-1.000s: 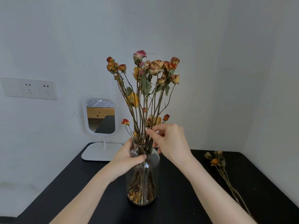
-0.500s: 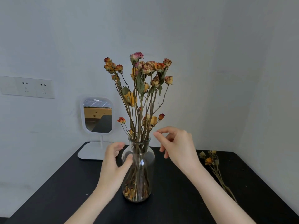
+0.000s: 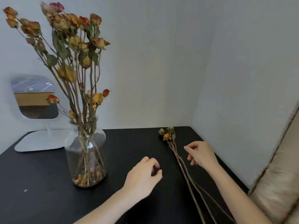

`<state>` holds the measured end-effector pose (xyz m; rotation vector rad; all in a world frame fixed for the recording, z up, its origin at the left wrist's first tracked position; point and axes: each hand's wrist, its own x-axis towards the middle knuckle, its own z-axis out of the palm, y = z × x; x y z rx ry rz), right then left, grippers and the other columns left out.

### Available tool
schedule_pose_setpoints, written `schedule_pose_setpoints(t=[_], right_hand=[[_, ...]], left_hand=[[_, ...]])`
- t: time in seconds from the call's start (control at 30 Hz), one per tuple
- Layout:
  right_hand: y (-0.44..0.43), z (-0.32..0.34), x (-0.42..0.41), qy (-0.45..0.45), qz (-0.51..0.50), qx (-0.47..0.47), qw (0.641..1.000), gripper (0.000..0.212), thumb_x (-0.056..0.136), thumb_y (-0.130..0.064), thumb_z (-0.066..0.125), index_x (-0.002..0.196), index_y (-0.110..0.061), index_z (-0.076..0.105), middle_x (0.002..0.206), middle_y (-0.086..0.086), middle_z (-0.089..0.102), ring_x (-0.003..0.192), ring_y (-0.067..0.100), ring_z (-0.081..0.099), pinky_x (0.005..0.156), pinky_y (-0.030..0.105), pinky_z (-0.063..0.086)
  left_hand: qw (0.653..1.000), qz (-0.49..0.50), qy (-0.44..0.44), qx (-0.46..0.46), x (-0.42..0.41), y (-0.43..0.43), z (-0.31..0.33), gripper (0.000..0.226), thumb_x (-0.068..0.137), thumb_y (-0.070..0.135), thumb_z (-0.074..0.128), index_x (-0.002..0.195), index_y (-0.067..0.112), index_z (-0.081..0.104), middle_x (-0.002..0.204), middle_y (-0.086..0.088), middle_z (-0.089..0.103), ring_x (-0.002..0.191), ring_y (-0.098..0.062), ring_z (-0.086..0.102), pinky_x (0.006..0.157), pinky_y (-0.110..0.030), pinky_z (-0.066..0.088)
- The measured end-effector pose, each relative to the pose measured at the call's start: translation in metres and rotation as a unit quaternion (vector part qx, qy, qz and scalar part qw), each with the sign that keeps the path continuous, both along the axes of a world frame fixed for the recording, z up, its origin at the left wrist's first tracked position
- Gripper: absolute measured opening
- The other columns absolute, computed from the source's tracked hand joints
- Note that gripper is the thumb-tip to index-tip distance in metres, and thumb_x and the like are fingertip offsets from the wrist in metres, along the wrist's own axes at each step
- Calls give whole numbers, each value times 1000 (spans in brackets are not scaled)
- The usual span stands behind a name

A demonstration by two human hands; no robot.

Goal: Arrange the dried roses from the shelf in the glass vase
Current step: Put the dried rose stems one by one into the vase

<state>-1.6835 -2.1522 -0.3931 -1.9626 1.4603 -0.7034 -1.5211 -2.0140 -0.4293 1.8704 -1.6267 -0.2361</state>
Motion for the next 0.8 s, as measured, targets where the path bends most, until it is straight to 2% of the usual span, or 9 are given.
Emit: schedule_pose_setpoints(t=[0.1, 0.2, 0.27, 0.37, 0.47, 0.63, 0.73, 0.8], right_hand=[[-15, -14, -25, 50, -10, 47, 998, 12, 89, -28, 59, 92, -18, 64, 63, 0, 67, 41, 6, 57, 49, 22, 44], [-19, -22, -32, 83, 15, 65, 994, 12, 89, -30, 59, 89, -19, 64, 60, -2, 66, 36, 2, 51, 46, 18, 41], [-20, -23, -30, 90, 37, 62, 993, 14, 89, -33, 59, 86, -20, 65, 55, -4, 63, 33, 0, 49, 51, 19, 42], [-19, -23, -19, 102, 66, 55, 991, 18, 87, -38, 60, 86, -21, 66, 53, -6, 60, 45, -1, 52, 66, 24, 44], [-19, -25, -6, 130, 88, 57, 986, 23, 85, -42, 62, 88, -19, 67, 58, -5, 60, 59, 4, 57, 71, 26, 46], [-24, -30, 3, 169, 77, 67, 980, 12, 85, -31, 64, 84, -19, 65, 72, -2, 64, 71, 12, 63, 77, 32, 55], [-27, -30, 1, 153, 64, 65, 984, 10, 86, -28, 63, 83, -19, 66, 71, -2, 64, 69, 11, 63, 76, 32, 55], [-27, -27, -1, 114, 61, 66, 989, 11, 86, -27, 62, 77, -20, 67, 67, -3, 64, 67, 8, 62, 67, 24, 51]], left_hand=[[998, 20, 2, 53, -20, -37, -4, 21, 90, 41, 49, 101, 25, 58, 94, 9, 47, 83, -10, 54, 72, -26, 46], [995, 44, 14, 86, -37, -66, -8, 21, 90, 39, 51, 96, 21, 61, 97, 5, 52, 87, -15, 56, 74, -30, 46], [992, 54, 33, 108, -46, -79, -11, 21, 90, 38, 53, 95, 20, 61, 98, 4, 56, 88, -16, 58, 74, -30, 48], [989, 70, 39, 121, -54, -89, -18, 18, 89, 37, 55, 93, 20, 60, 99, 3, 59, 88, -17, 60, 73, -30, 48], [989, 76, 39, 122, -54, -91, -23, 15, 87, 35, 55, 89, 21, 59, 98, 3, 59, 87, -18, 59, 76, -33, 50], [991, 53, 32, 115, -47, -92, -25, 12, 87, 35, 56, 88, 23, 59, 93, 5, 58, 82, -13, 58, 73, -31, 51], [992, 48, 34, 115, -46, -94, -26, 12, 88, 34, 55, 88, 23, 60, 92, 6, 58, 81, -13, 59, 73, -31, 53], [992, 55, 35, 112, -48, -96, -26, 14, 89, 35, 54, 88, 22, 60, 92, 5, 59, 82, -14, 60, 72, -30, 52]])
